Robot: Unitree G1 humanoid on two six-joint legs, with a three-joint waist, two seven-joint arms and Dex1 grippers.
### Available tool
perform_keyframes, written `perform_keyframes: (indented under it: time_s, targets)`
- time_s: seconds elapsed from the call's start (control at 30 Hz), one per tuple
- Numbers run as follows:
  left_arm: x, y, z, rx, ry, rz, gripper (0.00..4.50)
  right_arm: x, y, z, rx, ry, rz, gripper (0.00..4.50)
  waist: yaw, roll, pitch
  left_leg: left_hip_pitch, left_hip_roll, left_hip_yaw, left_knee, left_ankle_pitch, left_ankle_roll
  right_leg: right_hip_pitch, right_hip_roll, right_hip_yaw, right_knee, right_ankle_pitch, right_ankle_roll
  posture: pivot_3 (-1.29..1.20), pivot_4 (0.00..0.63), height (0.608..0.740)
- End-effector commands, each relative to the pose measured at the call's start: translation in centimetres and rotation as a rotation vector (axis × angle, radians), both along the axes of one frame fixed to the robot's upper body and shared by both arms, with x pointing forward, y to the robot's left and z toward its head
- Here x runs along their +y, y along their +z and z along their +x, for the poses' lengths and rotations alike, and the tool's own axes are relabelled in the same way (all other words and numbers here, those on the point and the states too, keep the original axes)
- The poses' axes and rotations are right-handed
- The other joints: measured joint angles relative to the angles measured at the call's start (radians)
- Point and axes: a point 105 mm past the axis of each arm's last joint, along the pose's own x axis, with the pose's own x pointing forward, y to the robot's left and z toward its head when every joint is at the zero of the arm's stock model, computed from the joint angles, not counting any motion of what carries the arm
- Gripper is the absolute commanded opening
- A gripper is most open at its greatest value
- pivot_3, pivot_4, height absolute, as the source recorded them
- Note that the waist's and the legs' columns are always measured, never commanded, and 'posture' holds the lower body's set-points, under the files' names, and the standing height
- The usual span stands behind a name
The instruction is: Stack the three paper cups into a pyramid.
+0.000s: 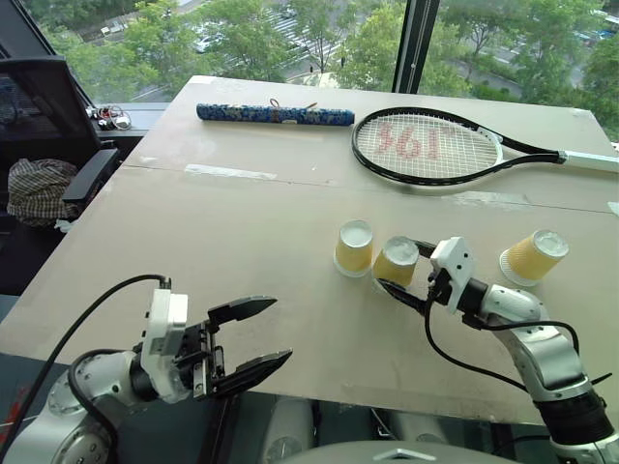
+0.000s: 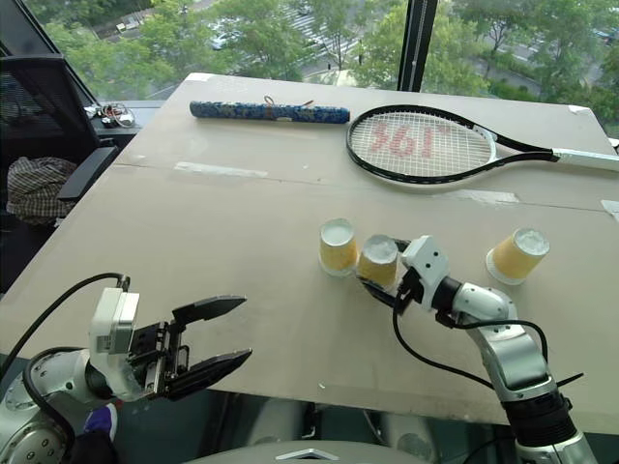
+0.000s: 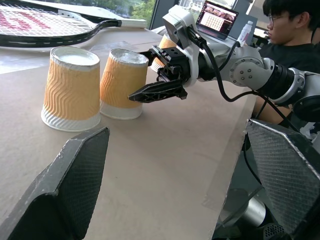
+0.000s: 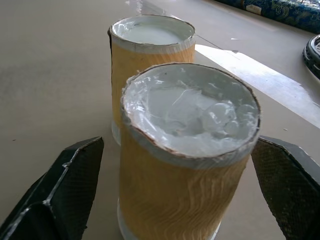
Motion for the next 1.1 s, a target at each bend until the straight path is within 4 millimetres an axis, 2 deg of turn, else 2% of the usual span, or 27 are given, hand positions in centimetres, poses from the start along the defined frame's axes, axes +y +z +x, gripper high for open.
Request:
perform_keyframes:
  time_s: [0.03, 0.2, 0.27, 0.5, 0.57, 0.7, 0.8, 0.93, 1.0, 1.03, 1.1]
  targets:
    - [-0.6, 0.6, -0.2, -0.040, -0.027, -0.004, 4.50, -0.9, 2.4, -0.7, -0.077, 0.013, 0.017, 4.47, 0.000, 0.000, 0.000, 0.000, 0.000, 0.000, 0.000, 0.000, 0.000, 0.000, 0.000, 0.000, 0.000, 0.000, 0.000, 0.00, 0.150, 0.740]
    - [-1.0, 0.3, 0.1, -0.036, -0.047, -0.010, 4.50, -1.7, 1.5, -0.5, -0.070, -0.022, -0.022, 4.47, -0.001, 0.000, 0.000, 0.000, 0.000, 0.000, 0.000, 0.000, 0.000, 0.000, 0.000, 0.000, 0.000, -0.001, 0.002, 0.00, 0.150, 0.740]
    - [-1.1, 0.3, 0.3, -0.040, -0.053, -0.011, 4.50, -1.8, 1.1, 0.2, -0.080, -0.057, -0.046, 4.47, -0.002, 0.000, 0.000, 0.000, 0.000, 0.000, 0.000, 0.000, 0.000, 0.000, 0.000, 0.000, 0.000, -0.001, 0.002, 0.00, 0.150, 0.740]
    - [-0.9, 0.4, 0.7, -0.055, -0.049, -0.008, 4.50, -1.5, 1.3, 1.0, -0.108, -0.061, -0.042, 4.47, -0.001, 0.000, 0.000, 0.000, 0.000, 0.000, 0.000, 0.000, 0.000, 0.000, 0.001, 0.001, 0.000, 0.000, 0.000, 0.00, 0.150, 0.740]
    - [-0.9, 0.5, 0.9, -0.061, -0.046, -0.008, 4.50, -1.6, 1.7, 0.8, -0.110, -0.044, -0.030, 4.47, -0.001, 0.000, 0.000, 0.000, 0.000, 0.000, 0.000, 0.000, 0.000, 0.000, 0.001, 0.001, 0.000, 0.000, 0.000, 0.00, 0.150, 0.740]
    - [-1.0, 0.7, 1.0, -0.070, -0.048, -0.011, 4.50, -2.6, 3.0, -0.9, -0.083, 0.009, 0.022, 4.47, 0.002, 0.000, 0.000, 0.000, 0.000, 0.000, 0.000, 0.000, 0.000, 0.000, 0.001, 0.000, 0.000, 0.000, 0.000, 0.00, 0.150, 0.740]
    - [-1.2, 1.1, 1.3, -0.085, -0.060, -0.016, 4.50, -5.2, 4.6, -1.2, -0.080, -0.065, 0.042, 4.47, 0.003, 0.000, 0.001, 0.000, 0.000, 0.000, 0.000, 0.000, 0.000, 0.000, 0.000, 0.000, 0.000, 0.000, 0.000, 0.00, 0.150, 0.740]
    - [-1.6, 1.7, 1.7, -0.110, -0.081, -0.028, 4.50, -10.3, 6.9, -0.3, -0.133, -0.323, 0.035, 4.47, 0.002, 0.000, 0.000, 0.000, 0.000, 0.000, 0.000, 0.000, 0.000, 0.000, 0.000, 0.001, 0.000, -0.001, 0.002, 0.00, 0.150, 0.740]
    - [-2.2, 2.2, 1.9, -0.122, -0.108, -0.047, 4.50, -14.5, 7.8, 0.4, -0.205, -0.567, -0.031, 4.47, 0.002, 0.000, 0.000, 0.000, 0.000, 0.000, 0.000, 0.000, 0.000, 0.000, 0.000, 0.001, 0.000, -0.001, 0.002, 0.00, 0.150, 0.740]
    - [-2.4, 2.4, 2.0, -0.125, -0.120, -0.053, 4.50, -15.9, 7.9, 0.5, -0.220, -0.651, -0.043, 4.47, 0.002, 0.000, 0.000, 0.000, 0.000, 0.000, 0.000, 0.000, 0.000, 0.000, 0.001, 0.001, 0.000, -0.001, 0.001, 0.00, 0.150, 0.740]
    - [-2.7, 2.5, 2.1, -0.124, -0.142, -0.061, 4.50, -17.2, 7.2, 0.6, -0.203, -0.724, -0.080, 4.47, 0.001, 0.000, 0.000, 0.000, 0.000, 0.000, 0.000, 0.000, 0.000, 0.000, 0.001, 0.001, 0.000, -0.001, 0.001, 0.00, 0.150, 0.740]
